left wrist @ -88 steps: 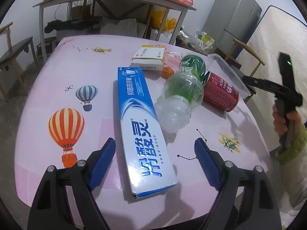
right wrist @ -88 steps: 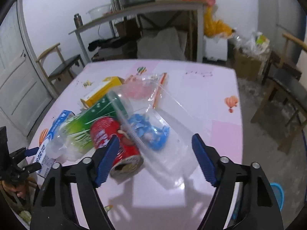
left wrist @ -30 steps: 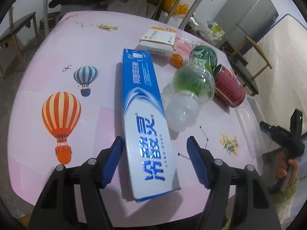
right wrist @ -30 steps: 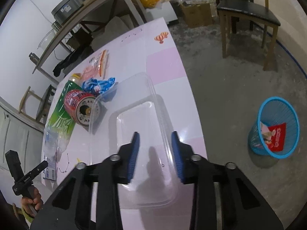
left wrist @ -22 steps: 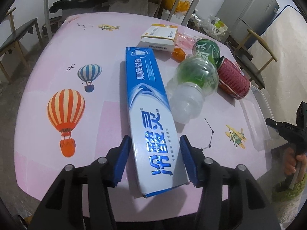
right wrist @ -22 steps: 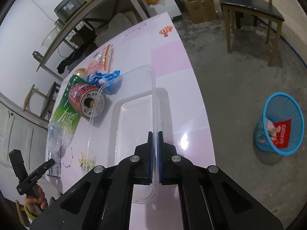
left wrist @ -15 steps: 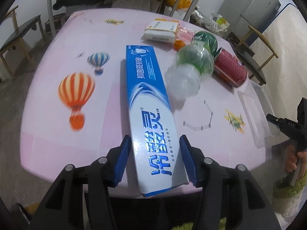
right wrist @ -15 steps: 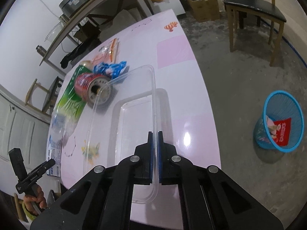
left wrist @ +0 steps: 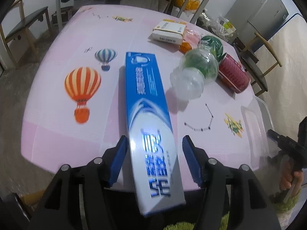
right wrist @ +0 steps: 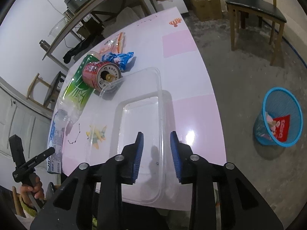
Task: Collect trash
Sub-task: 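Grasp the blue toothpaste box with the left tool, then regrasp the container rim with the right tool while the left tool lifts the toothpaste box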
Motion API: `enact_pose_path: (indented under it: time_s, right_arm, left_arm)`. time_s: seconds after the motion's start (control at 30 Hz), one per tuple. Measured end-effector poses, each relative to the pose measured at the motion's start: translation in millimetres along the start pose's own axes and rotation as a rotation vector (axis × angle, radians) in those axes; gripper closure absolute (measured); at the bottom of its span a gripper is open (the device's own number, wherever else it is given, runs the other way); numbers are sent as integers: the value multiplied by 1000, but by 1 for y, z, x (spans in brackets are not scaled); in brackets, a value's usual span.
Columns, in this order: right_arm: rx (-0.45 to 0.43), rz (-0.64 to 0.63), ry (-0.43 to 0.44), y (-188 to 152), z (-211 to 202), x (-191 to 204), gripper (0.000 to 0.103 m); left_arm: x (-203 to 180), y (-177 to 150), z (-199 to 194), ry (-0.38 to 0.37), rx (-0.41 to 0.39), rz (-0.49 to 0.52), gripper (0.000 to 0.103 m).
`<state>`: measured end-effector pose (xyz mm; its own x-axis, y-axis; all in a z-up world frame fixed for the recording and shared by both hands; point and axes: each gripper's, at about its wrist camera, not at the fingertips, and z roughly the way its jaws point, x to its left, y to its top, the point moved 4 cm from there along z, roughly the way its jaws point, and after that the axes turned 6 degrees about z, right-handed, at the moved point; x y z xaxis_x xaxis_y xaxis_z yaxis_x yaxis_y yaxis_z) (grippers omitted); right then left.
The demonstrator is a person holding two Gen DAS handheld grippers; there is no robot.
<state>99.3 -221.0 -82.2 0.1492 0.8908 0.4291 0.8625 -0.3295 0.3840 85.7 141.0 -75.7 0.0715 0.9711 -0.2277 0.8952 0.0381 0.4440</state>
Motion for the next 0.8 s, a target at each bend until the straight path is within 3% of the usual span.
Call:
enact_pose_path:
  time_s: [0.53,0.8]
  right_arm:
    - [-1,-2,-29,3,17,1,71]
    - [2,23,-13,3,21,-3,86]
  left_arm:
    - [11,26,23,43,-8,-19,46]
    - [9,26,24,53,-26,-17,52]
